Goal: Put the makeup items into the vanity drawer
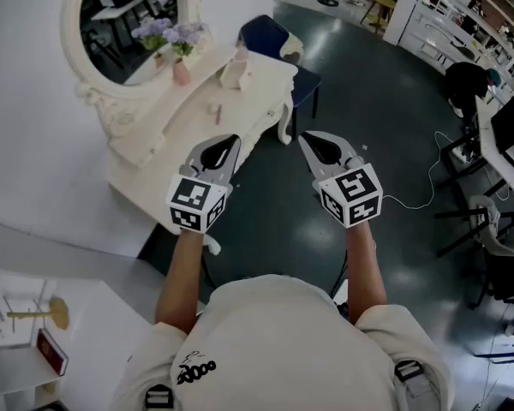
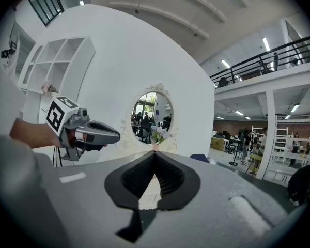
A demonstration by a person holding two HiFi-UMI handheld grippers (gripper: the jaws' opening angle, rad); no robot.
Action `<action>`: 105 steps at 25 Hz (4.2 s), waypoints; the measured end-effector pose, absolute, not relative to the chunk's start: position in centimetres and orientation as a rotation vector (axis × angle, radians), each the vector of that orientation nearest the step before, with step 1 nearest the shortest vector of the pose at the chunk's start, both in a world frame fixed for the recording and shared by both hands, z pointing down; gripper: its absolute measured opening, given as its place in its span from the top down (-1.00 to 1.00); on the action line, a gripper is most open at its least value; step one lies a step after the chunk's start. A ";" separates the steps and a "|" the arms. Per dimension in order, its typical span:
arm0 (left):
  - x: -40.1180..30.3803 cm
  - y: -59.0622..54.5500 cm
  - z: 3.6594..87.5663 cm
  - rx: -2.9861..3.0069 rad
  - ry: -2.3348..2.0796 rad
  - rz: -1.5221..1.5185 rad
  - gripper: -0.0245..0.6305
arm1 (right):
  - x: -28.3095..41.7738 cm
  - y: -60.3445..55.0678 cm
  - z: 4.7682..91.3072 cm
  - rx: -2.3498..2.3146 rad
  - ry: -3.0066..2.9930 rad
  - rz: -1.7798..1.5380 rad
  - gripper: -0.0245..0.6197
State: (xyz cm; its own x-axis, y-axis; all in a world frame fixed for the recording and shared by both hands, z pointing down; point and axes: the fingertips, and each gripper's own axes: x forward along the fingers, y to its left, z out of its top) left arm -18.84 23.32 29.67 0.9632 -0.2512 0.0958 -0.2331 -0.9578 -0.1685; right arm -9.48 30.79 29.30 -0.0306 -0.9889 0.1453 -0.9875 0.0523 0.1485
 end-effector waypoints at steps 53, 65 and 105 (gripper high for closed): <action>3.6 -7.1 33.7 -3.026 0.388 -0.288 0.87 | 9.8 0.3 31.8 1.920 -2.283 0.152 0.92; 1.4 -13.9 37.8 -3.053 0.667 -0.377 0.87 | 9.4 -7.3 34.4 1.744 -2.409 0.206 0.92; -7.5 -19.7 66.8 -3.176 1.370 -1.253 0.40 | 4.6 -16.5 54.3 1.135 -2.372 0.624 0.91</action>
